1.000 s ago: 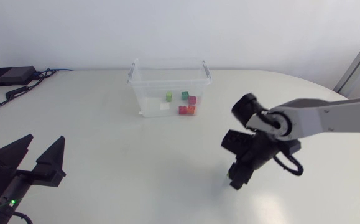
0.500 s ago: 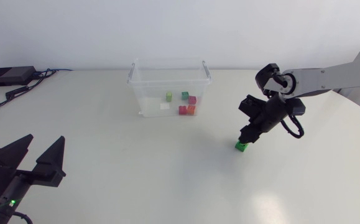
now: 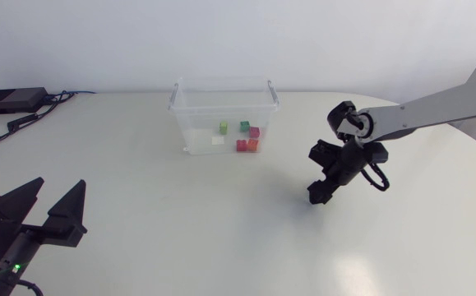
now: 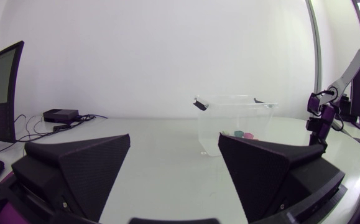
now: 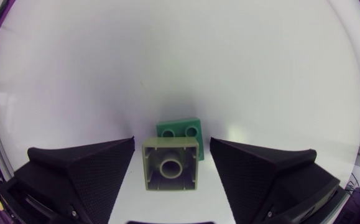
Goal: Place the duplo bricks in the container
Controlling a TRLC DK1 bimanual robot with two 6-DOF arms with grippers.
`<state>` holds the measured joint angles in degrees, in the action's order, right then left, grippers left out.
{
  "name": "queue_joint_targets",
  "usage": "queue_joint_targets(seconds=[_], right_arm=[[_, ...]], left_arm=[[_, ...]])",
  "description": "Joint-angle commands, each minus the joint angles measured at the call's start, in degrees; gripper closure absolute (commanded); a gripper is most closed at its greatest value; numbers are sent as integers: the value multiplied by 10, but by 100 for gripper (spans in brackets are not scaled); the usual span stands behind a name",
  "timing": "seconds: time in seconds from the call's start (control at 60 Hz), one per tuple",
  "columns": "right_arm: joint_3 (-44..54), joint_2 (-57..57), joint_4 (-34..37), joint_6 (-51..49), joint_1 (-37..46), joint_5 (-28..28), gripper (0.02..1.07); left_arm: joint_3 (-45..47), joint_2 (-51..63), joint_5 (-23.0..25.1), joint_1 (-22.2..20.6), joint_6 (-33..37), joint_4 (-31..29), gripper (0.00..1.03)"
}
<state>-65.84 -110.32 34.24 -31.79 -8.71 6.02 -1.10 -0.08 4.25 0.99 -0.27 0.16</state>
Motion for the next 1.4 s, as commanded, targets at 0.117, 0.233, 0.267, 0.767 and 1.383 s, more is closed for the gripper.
queue_joint_targets(seconds=[0.117,0.233,0.267,0.767,1.383], right_arm=[[36,-10,-45,-16,-16,-1,84],[32,4,-26,-22,-19,-15,88],[29,12,-17,-25,-18,-19,88],[-272,69,174,52,-90,-19,89],[-416,-56,-66,170,-150,-4,88]], left_arm=[[12,-7,6,4,-14,10,4],[12,-7,6,4,-14,10,4],[12,-7,6,4,-14,10,4],[12,-7,6,4,-14,10,4],[12,-7,6,4,-14,10,4]])
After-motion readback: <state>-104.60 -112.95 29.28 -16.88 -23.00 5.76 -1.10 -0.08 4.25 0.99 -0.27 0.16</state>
